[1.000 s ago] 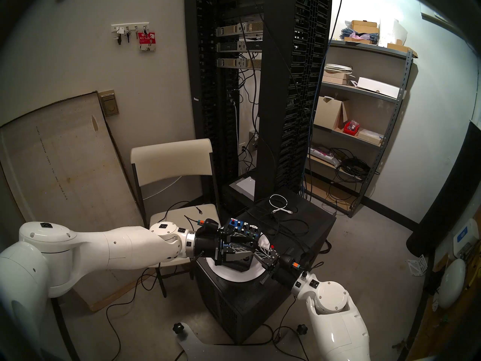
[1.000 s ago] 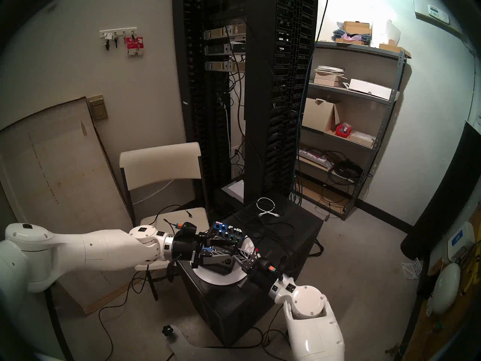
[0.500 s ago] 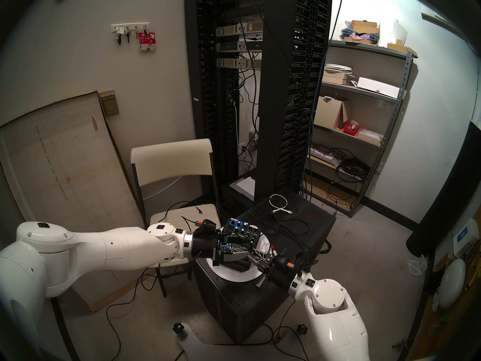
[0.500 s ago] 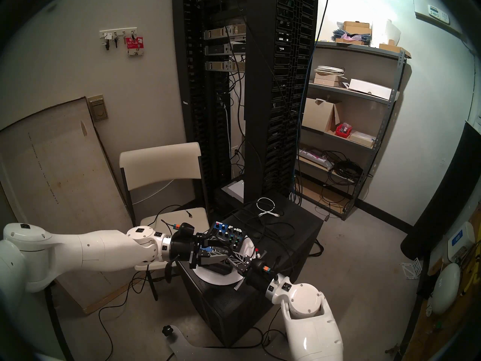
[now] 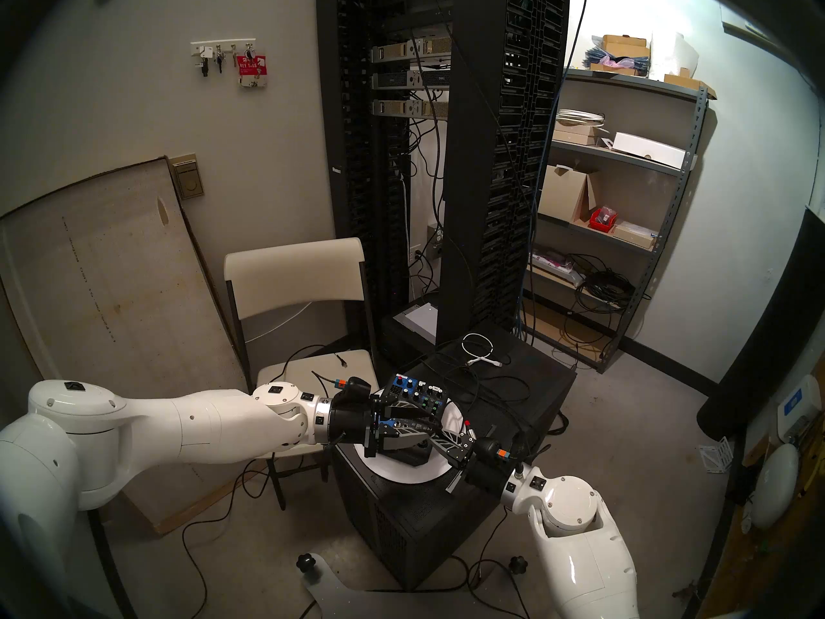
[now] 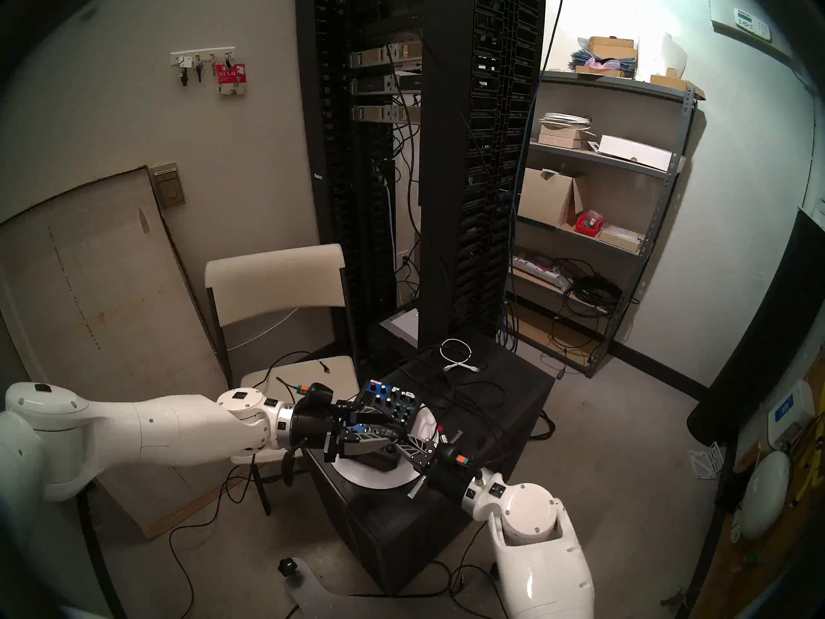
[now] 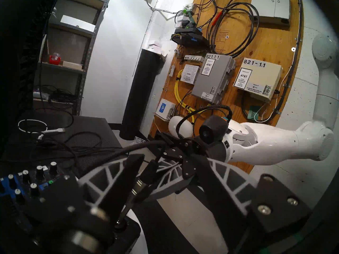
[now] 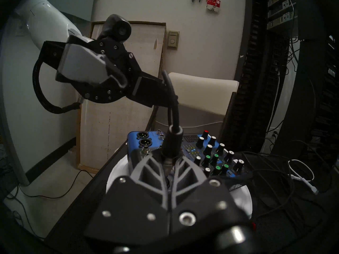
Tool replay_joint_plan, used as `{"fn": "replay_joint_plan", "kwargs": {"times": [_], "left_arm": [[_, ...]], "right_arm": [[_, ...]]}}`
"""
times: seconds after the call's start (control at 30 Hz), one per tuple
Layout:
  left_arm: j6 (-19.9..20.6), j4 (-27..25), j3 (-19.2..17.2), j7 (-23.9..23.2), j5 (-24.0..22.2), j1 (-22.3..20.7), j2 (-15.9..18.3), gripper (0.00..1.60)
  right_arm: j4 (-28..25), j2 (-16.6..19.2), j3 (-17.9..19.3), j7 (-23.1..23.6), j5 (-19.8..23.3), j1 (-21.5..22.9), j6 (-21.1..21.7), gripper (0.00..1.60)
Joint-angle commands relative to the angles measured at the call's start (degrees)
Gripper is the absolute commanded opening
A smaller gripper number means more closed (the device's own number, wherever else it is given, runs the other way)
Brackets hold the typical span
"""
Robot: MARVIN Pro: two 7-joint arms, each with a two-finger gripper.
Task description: Insert aux cable
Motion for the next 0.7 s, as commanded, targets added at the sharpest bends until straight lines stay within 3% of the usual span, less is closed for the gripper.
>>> {"fn": "replay_joint_plan", "kwargs": {"times": [0.0,0.33,0.4,0.43,0.47,0.67], "left_arm": [[-0.24,-0.18,-0.45,-0.04,0.04,-0.64,-0.37,1.18],[-0.28,-0.23,-0.41,-0.21,0.02,-0.66,-0.46,1.09],[-0.27,-0.24,-0.39,-0.23,0.06,-0.68,-0.47,1.04],[0.24,-0.28,-0.19,-0.26,0.24,-0.92,-0.49,0.88],[0.40,-0.28,-0.04,-0.24,0.48,-1.08,-0.53,0.83],[1.04,-0.58,0.54,0.51,1.35,-1.64,-0.59,0.77]], "right_arm": [[-0.48,-0.25,-0.86,0.11,-0.58,1.25,-0.08,0.00],[-0.60,-0.08,-1.40,0.26,-1.66,1.83,0.96,0.00],[-0.59,-0.11,-1.39,0.26,-1.71,1.84,1.03,0.00],[-0.56,-0.16,-1.35,0.29,-1.76,1.84,1.12,0.00],[-0.51,-0.19,-1.34,0.27,-1.77,1.85,1.11,0.00],[-0.19,-0.22,-1.30,0.43,-1.78,1.98,1.08,0.00]]}}
